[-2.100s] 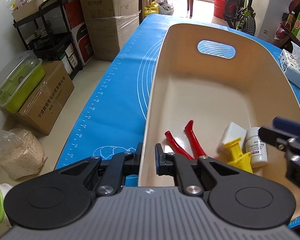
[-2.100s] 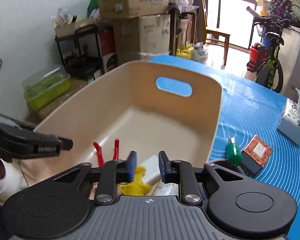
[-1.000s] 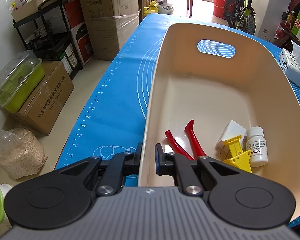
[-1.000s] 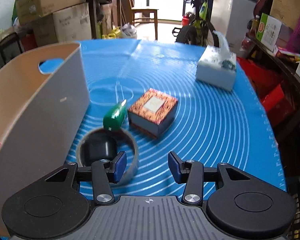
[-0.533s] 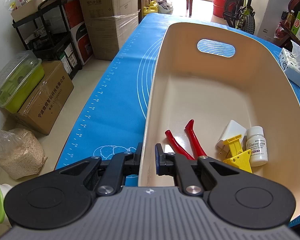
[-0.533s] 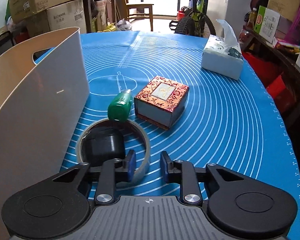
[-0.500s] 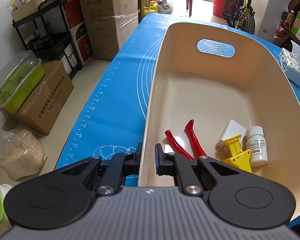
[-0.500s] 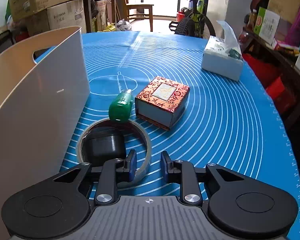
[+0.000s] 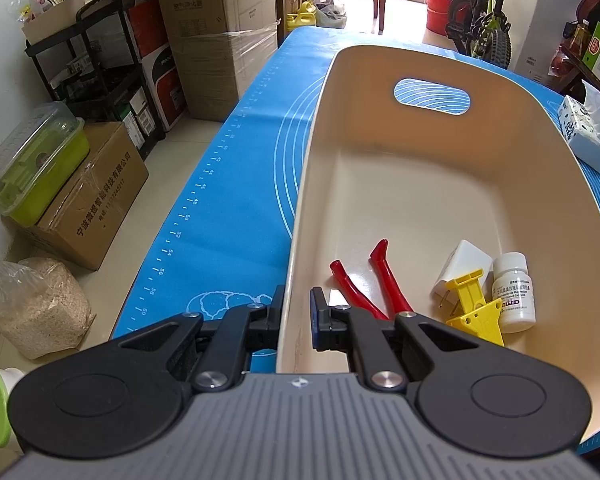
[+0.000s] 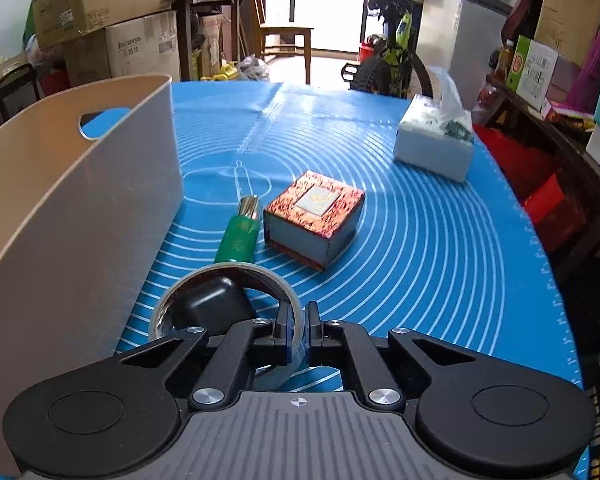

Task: Organize rigid objects
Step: 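Grasp the rim of the black tape roll with the right gripper, then lift the tape roll, carry it into the basket and release it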

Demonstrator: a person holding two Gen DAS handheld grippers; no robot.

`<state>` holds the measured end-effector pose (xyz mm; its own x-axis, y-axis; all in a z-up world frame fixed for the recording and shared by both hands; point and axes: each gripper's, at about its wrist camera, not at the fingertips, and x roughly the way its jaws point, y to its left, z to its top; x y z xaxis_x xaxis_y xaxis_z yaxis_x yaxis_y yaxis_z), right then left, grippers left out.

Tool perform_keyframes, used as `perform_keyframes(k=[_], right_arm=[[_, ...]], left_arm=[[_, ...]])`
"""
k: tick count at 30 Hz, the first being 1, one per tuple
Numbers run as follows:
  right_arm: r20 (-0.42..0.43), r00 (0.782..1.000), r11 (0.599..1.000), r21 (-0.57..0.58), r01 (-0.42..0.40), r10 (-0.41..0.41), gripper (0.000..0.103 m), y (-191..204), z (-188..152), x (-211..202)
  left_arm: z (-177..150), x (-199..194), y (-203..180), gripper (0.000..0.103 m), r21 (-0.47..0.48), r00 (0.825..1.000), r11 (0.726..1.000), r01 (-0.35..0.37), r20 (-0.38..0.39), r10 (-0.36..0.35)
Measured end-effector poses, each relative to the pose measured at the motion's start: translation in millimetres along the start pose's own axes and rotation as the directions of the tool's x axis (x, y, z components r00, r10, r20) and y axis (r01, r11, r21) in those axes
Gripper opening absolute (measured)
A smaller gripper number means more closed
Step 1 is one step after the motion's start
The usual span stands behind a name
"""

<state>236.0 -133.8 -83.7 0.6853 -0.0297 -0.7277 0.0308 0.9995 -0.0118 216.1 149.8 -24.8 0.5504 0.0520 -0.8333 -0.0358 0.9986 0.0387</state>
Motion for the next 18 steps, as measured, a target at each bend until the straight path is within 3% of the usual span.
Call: perform_keyframes(k=[9, 18], right_arm=[[0.055, 0.998, 1.000, 0.008, -0.002, 0.001, 0.016, -13.1, 4.2, -24.8], [0.130, 0.990, 0.998, 0.015, 0.054, -0.056, 0.016, -29.0, 8.2, -47.7]], left_arm=[[0.1, -0.1, -0.2, 0.013, 0.000, 1.000, 1.000, 0.003, 0.000, -0.003], [-0.3, 1.1, -1.2, 0.013, -0.002, 1.000, 1.000, 0.005, 0.001, -0.005]])
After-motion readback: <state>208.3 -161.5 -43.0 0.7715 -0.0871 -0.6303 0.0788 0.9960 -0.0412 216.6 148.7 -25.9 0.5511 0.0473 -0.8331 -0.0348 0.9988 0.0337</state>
